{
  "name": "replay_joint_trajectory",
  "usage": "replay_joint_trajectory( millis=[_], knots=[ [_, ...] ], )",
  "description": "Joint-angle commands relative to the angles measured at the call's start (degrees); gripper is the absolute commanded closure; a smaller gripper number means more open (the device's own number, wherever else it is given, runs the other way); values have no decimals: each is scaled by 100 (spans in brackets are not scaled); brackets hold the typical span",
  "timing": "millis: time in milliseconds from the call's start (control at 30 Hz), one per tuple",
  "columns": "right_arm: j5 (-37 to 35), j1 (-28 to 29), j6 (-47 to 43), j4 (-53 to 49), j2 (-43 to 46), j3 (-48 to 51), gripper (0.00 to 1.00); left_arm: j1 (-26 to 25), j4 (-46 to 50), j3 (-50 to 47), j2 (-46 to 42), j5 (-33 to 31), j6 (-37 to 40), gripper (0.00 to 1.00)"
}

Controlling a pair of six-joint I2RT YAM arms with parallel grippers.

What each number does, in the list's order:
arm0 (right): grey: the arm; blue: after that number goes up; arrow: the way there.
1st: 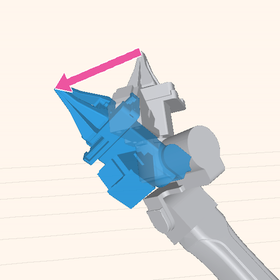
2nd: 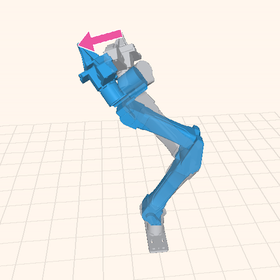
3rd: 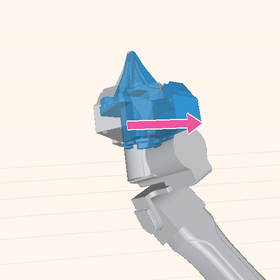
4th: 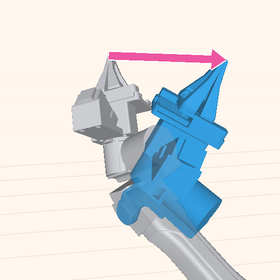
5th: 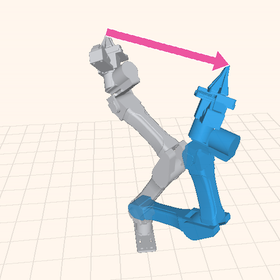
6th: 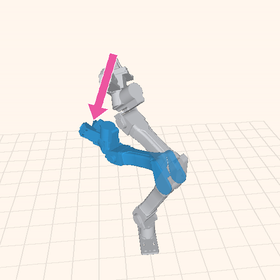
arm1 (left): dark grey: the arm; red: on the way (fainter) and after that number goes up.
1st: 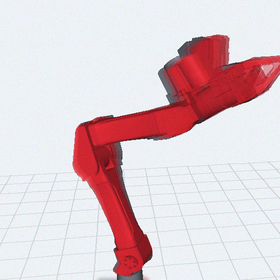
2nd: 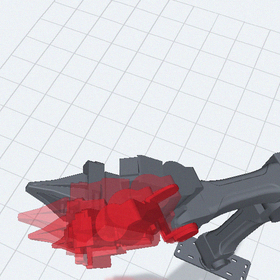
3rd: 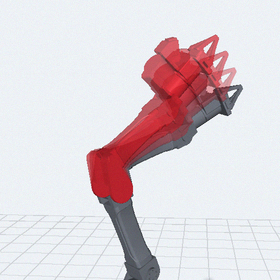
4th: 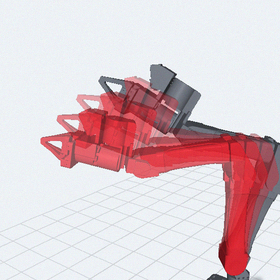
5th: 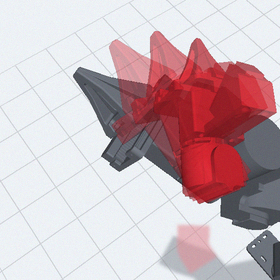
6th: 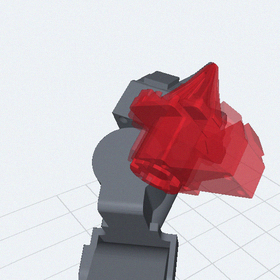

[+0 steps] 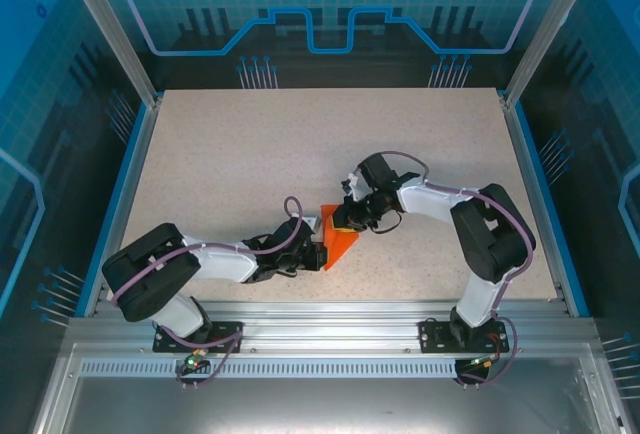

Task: Fold a paper plane with a square sheet of paper (pick it up from the middle)
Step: Perform the fourth fold on the wing at the bottom-center of the table.

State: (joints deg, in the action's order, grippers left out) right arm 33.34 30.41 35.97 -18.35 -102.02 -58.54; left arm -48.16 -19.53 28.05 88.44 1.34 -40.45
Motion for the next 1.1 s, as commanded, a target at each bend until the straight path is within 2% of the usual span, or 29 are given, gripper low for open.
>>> replay_joint_trajectory(
  millis=[0,167,367,500,700,1067],
  knots=[
    [205,118,42,68,-190,-199,84,44,76,-116,6,-37,-77,100],
    [355,201,33,102,-411,-390,83,44,123,-83,40,-44,-62,100],
    [208,188,84,76,-714,-521,84,39,256,-72,24,-130,-87,100],
    [101,176,51,59,-832,-603,84,44,329,-63,18,-107,-64,94],
    [128,131,11,42,-936,-641,84,44,362,-81,-130,-73,-86,80],
    [132,105,-61,-20,-950,-637,84,44,320,-85,-257,191,-3,87]
  ],
)
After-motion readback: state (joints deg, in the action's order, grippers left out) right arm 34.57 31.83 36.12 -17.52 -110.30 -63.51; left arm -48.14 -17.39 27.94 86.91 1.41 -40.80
